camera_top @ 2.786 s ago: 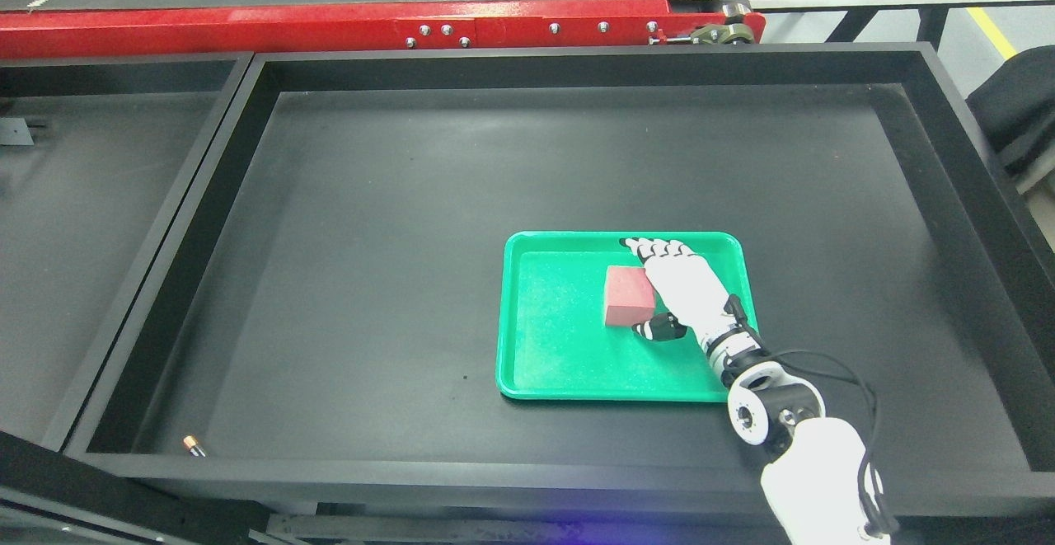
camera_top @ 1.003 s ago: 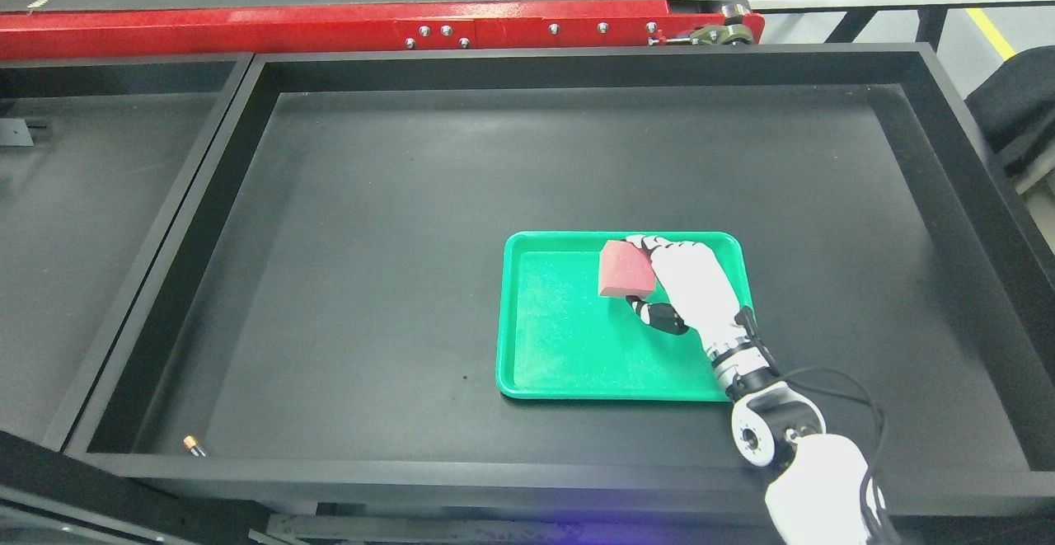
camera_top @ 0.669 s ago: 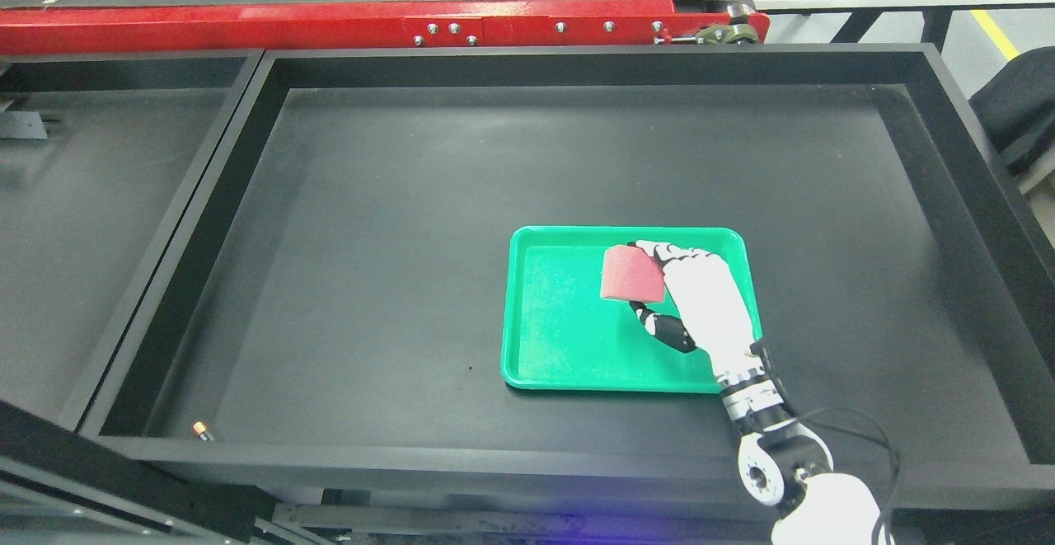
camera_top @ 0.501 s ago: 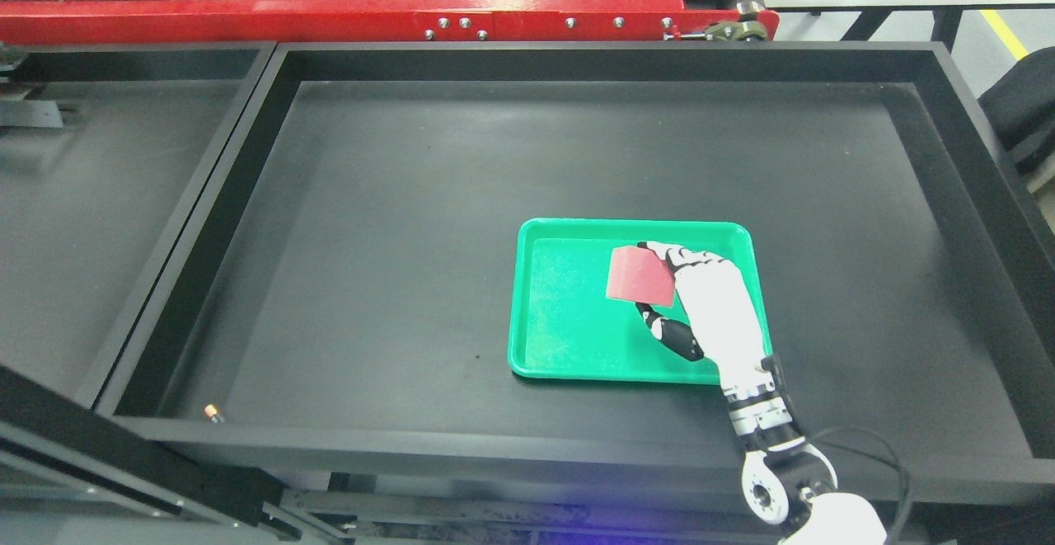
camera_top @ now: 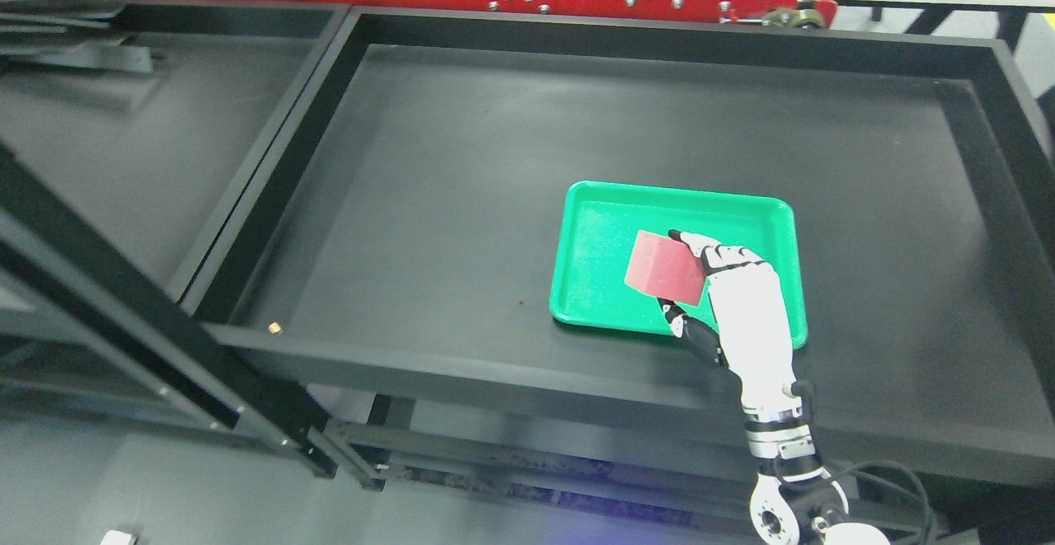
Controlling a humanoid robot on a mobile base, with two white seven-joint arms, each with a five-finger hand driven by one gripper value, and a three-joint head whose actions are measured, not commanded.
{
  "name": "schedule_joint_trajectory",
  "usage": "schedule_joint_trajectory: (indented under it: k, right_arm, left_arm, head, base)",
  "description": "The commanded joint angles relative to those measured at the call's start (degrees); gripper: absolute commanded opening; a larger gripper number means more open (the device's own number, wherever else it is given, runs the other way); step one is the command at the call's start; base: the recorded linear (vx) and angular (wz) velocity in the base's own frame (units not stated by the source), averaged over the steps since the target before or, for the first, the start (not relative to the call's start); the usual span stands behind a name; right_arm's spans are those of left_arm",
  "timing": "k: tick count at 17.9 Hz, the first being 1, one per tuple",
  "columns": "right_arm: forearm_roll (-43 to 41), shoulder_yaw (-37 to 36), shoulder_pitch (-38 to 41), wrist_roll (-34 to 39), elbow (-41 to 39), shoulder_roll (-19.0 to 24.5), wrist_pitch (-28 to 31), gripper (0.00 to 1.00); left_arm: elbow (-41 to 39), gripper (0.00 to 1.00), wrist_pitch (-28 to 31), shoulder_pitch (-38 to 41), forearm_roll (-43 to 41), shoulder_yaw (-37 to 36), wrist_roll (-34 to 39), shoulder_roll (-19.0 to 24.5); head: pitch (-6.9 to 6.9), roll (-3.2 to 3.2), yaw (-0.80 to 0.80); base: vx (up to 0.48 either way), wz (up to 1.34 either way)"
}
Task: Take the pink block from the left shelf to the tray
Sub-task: 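Carry the pink cube in the right hand while turning to the blue tray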
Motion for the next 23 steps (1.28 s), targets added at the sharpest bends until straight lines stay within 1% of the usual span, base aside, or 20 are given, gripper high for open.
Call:
schedule_joint_trajectory:
  k: [1, 10, 23]
  right_arm:
    - [-1.3, -0.3, 0.7, -1.4, -3.9, -1.0, -0.1, 0.03]
    - [-1.7, -0.4, 1.1, -1.4, -3.9, -1.0, 0.0, 0.03]
    - [-1.7, -0.5, 1.1, -1.5, -3.9, -1.0, 0.1, 0.03]
  left_arm:
    - [-1.0, 1.00, 0.0, -1.7, 0.0, 0.0, 0.0, 1.0]
    - [-1.0, 1.00, 0.0, -1.8, 0.0, 0.0, 0.0, 1.0]
    - [-1.0, 1.00, 0.0, -1.8, 0.0, 0.0, 0.0, 1.0]
  head:
    - [0.00, 0.00, 0.00]
    - [0.00, 0.00, 0.00]
    - [0.02, 0.00, 0.00]
  base:
    - [-0.139, 0.28]
    - [-0.147, 0.61]
    - [-0.203, 0.72]
